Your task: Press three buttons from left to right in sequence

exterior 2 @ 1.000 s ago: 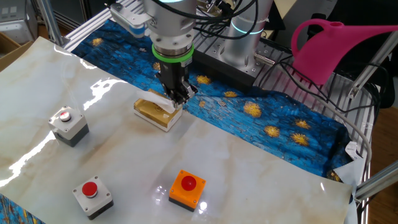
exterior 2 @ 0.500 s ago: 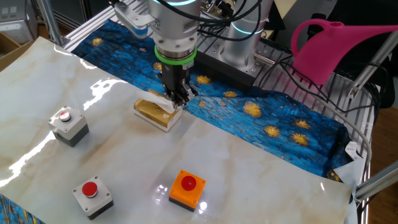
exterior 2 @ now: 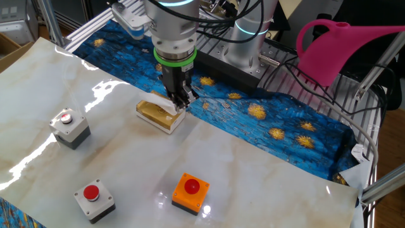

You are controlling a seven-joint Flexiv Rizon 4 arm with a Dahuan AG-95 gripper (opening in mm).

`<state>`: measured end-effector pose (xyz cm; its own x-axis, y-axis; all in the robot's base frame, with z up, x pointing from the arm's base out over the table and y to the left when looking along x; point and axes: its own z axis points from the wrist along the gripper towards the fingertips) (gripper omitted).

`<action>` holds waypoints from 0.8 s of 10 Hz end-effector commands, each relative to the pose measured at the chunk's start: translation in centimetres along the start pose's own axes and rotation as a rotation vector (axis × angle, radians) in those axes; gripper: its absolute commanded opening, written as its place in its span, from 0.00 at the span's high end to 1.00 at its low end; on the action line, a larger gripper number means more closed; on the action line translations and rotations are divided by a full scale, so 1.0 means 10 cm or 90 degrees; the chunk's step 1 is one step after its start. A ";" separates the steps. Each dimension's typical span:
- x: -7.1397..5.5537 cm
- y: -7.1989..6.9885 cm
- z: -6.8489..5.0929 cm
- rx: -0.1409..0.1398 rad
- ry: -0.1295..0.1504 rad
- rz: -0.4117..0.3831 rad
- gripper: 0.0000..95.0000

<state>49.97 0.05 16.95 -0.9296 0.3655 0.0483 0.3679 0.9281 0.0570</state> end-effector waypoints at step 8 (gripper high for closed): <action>0.00 0.00 -0.01 0.033 0.016 -0.148 1.00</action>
<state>50.00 -0.02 16.99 -0.9864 0.1515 0.0641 0.1528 0.9881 0.0172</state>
